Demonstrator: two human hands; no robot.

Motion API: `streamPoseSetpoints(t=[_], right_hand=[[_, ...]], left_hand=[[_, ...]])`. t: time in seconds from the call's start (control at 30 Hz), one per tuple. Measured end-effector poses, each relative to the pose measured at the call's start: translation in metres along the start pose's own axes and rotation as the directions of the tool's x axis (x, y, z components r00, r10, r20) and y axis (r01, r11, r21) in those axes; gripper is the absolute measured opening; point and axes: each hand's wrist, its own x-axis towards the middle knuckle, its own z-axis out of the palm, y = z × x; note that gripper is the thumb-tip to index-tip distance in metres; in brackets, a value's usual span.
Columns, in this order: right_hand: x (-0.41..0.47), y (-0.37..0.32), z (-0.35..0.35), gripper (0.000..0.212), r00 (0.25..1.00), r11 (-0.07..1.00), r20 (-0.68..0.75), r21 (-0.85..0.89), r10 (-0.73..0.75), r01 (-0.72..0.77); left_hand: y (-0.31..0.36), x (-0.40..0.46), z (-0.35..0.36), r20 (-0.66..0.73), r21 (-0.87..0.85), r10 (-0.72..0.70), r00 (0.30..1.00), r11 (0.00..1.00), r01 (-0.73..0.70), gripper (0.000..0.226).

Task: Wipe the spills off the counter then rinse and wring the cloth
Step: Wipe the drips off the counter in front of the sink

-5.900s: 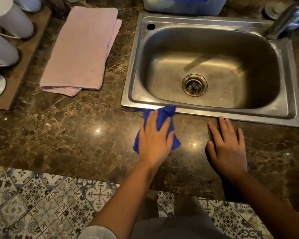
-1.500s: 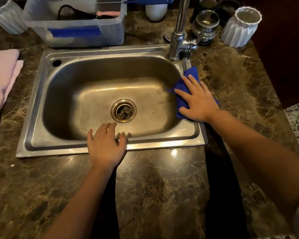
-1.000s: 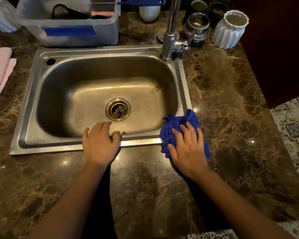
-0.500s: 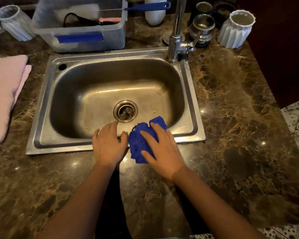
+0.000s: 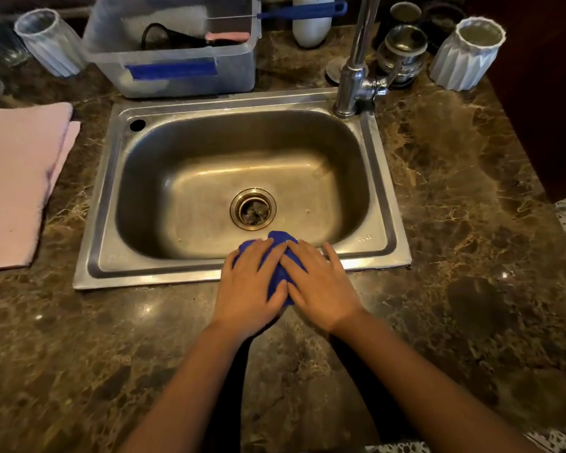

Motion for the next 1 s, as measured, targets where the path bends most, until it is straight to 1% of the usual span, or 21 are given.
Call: streamPoseSetpoints(t=[0.07,0.13,0.2,0.23,0.33,0.43,0.5,0.57,0.63,0.7,0.77,0.83,0.9,1.0], right_hand=[[-0.003,0.019,-0.009,0.056,1.0,0.994,0.013,0.108,-0.008,0.006],[-0.006,0.039,-0.02,0.056,0.997,0.975,-0.036,0.214,0.067,-0.058],[-0.006,0.057,-0.029,0.046,0.979,0.96,-0.134,0.258,0.151,-0.113],[-0.004,0.065,-0.033,0.04,0.97,0.954,-0.164,0.271,0.18,-0.132],[0.008,0.082,-0.048,0.029,0.954,0.934,-0.208,0.329,0.214,-0.138],[0.025,0.092,-0.067,0.027,0.938,0.898,-0.245,0.421,0.247,-0.126],[0.037,0.097,-0.081,0.026,0.925,0.845,-0.235,0.516,0.299,-0.141],[0.053,0.106,-0.095,0.027,0.907,0.757,-0.189,0.627,0.376,-0.183],[0.073,0.118,-0.106,0.028,0.863,0.663,-0.191,0.722,0.468,-0.199],[0.093,0.132,-0.113,0.034,0.793,0.595,-0.233,0.78,0.563,-0.194],[0.111,0.147,-0.121,0.045,0.723,0.532,-0.257,0.828,0.642,-0.178],[0.128,0.163,-0.13,0.055,0.677,0.486,-0.26,0.859,0.688,-0.164],[0.144,0.176,-0.138,0.058,0.671,0.505,-0.269,0.844,0.691,-0.181],[0.162,0.188,-0.145,0.046,0.668,0.604,-0.325,0.761,0.67,-0.236]], left_hand=[[-0.001,0.005,0.0,0.033,0.051,-0.029,0.999,0.998,0.028,0.061],[-0.001,0.014,0.0,0.079,0.107,-0.059,0.995,0.993,0.05,0.068],[-0.001,0.021,0.001,0.148,0.143,-0.079,0.986,0.988,0.058,0.073],[-0.002,0.023,0.002,0.155,0.139,-0.077,0.985,0.989,0.056,0.072],[-0.003,0.03,0.003,0.088,0.011,-0.08,0.993,0.997,0.08,0.061],[0.0,0.036,0.004,-0.02,-0.086,-0.158,0.987,0.984,0.155,0.05],[0.002,0.04,0.005,-0.068,-0.098,-0.223,0.972,0.971,0.216,0.048],[0.003,0.045,0.004,-0.081,-0.127,-0.286,0.955,0.953,0.275,0.047],[0.003,0.053,0.003,-0.096,-0.137,-0.329,0.94,0.939,0.315,0.04],[0.002,0.062,0.002,-0.121,-0.097,-0.336,0.934,0.94,0.326,0.036],[0.0,0.069,0.003,-0.134,-0.08,-0.367,0.92,0.93,0.359,0.034],[0.0,0.072,0.005,-0.136,-0.102,-0.429,0.893,0.903,0.418,0.034],[0.001,0.07,0.006,-0.141,-0.112,-0.462,0.876,0.886,0.45,0.034],[0.003,0.067,0.006,-0.16,-0.125,-0.453,0.877,0.89,0.438,0.032]])
